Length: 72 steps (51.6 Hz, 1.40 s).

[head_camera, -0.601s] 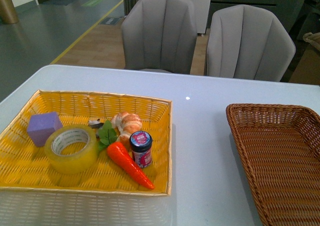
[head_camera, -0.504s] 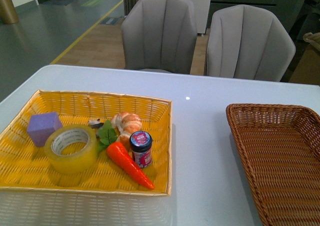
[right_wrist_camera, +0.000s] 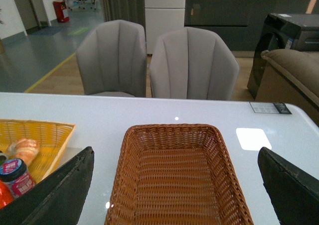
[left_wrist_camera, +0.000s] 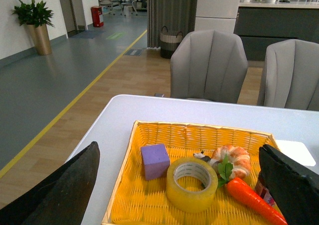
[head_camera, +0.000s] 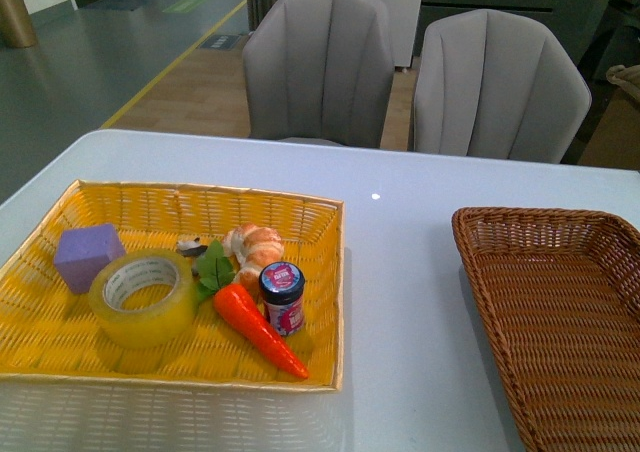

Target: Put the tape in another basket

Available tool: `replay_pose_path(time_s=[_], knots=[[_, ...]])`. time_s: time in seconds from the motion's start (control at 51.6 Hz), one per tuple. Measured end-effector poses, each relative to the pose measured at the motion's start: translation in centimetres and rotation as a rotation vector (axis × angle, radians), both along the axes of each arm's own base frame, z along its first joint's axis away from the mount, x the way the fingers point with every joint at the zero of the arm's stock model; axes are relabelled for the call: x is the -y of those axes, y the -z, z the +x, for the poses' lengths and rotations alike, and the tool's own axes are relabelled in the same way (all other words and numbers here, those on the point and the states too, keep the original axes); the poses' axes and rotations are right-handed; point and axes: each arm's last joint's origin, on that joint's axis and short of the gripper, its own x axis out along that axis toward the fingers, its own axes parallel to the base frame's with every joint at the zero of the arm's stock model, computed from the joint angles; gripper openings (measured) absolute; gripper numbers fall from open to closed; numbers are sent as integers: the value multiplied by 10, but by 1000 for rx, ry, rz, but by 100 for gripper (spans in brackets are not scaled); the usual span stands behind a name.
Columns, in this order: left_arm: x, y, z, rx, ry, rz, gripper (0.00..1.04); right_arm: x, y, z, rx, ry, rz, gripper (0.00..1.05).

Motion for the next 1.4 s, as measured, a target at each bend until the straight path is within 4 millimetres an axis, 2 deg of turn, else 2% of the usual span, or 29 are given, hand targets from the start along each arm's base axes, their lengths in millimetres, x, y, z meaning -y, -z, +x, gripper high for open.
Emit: replay_pose_path(time_s=[0.524, 0.621, 0.698, 0.834, 0.892, 0.931, 1.028, 1.222, 1.397], knots=[[0, 0, 0, 0, 0, 0, 96, 0, 0, 0, -3, -6, -3, 96], [0, 0, 0, 0, 0, 0, 96, 4, 2, 5, -270, -216, -84, 96], [0, 0, 0, 0, 0, 0, 96, 16, 1, 21, -349, -299, -108, 96], [0, 0, 0, 0, 0, 0, 96, 60, -3, 78, -372, -163, -182, 96], [0, 0, 0, 0, 0, 0, 96, 77, 5, 105, -406, -118, -191, 96], [0, 0, 0, 0, 0, 0, 96, 83, 11, 117, -424, -100, -200, 96], [0, 0, 0, 0, 0, 0, 96, 101, 39, 152, -528, -59, -181, 96], [0, 0, 0, 0, 0, 0, 96, 115, 84, 200, -715, -23, -74, 96], [0, 0, 0, 0, 0, 0, 96, 109, 102, 236, -751, 8, -69, 96]])
